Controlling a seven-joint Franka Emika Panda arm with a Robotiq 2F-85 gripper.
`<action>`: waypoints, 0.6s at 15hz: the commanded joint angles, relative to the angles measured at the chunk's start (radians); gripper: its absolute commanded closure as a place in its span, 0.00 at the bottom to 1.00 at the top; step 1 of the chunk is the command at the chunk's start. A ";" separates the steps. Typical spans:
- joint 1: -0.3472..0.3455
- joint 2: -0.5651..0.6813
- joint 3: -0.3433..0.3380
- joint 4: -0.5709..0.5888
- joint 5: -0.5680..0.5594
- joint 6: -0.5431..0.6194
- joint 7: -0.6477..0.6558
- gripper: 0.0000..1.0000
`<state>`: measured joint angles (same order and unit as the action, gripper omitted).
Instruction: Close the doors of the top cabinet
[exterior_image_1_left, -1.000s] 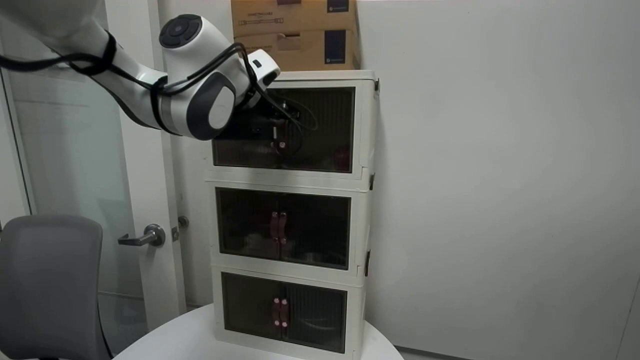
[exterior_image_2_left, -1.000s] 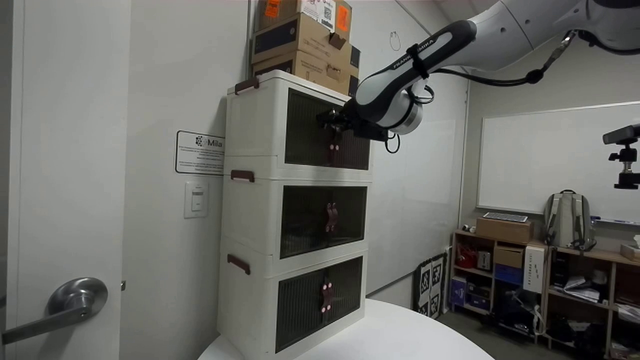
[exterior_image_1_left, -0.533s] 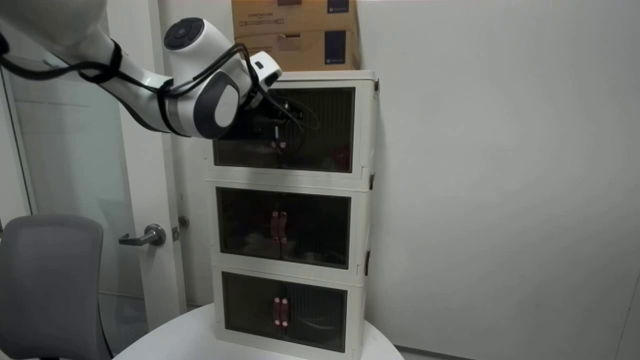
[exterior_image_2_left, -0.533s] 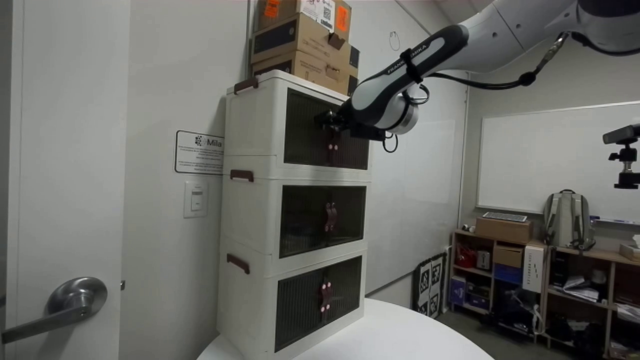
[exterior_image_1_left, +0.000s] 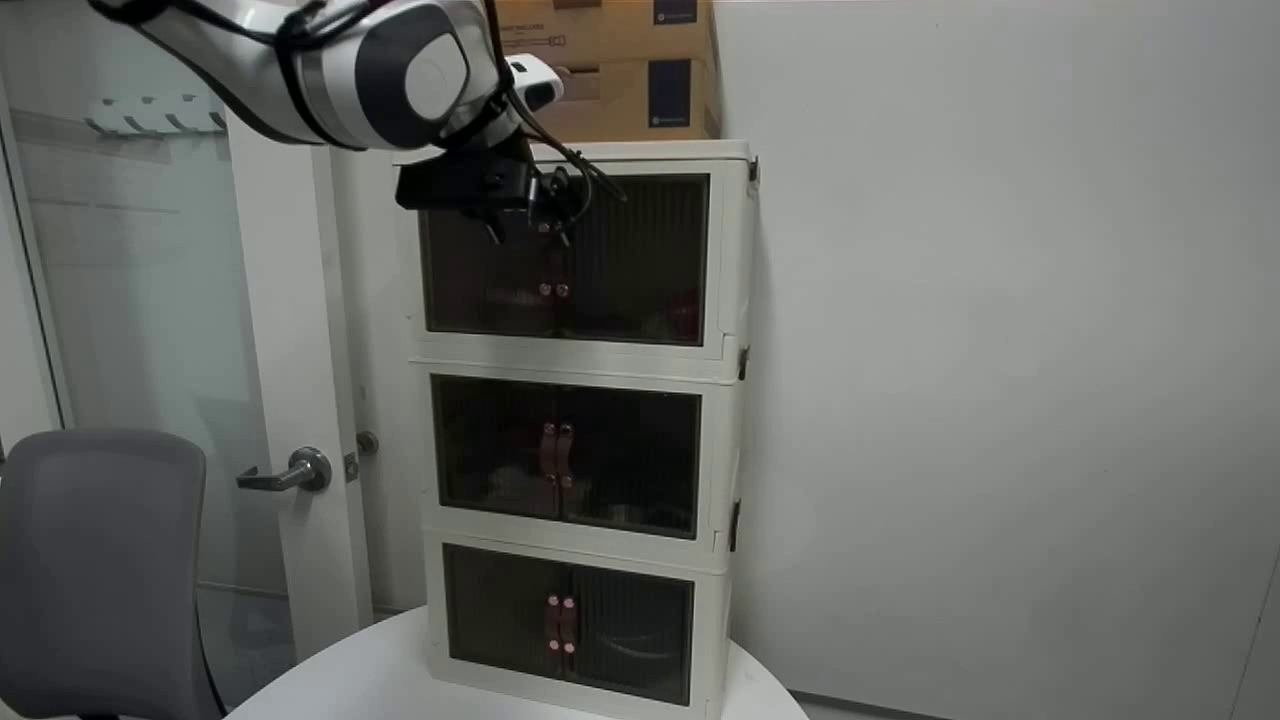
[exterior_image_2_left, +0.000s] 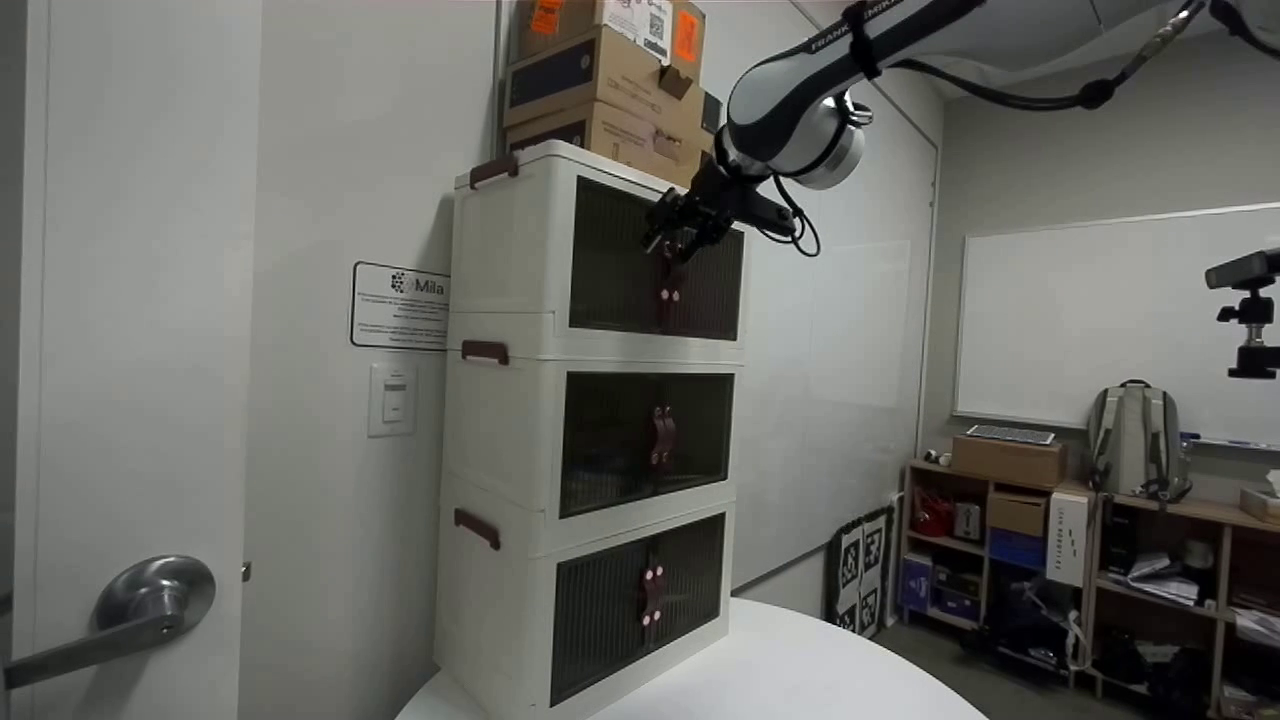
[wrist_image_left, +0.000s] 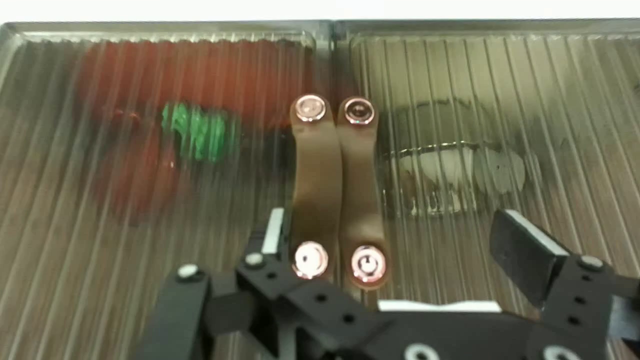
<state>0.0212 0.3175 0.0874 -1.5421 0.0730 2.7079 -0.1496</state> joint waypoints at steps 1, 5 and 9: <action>0.024 -0.115 -0.007 -0.069 -0.037 -0.147 0.034 0.00; 0.020 -0.243 -0.019 -0.178 -0.076 -0.294 0.038 0.00; 0.015 -0.340 -0.038 -0.283 -0.112 -0.311 0.061 0.00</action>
<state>0.0131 0.1006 0.0413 -1.7067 -0.0177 2.4297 -0.1382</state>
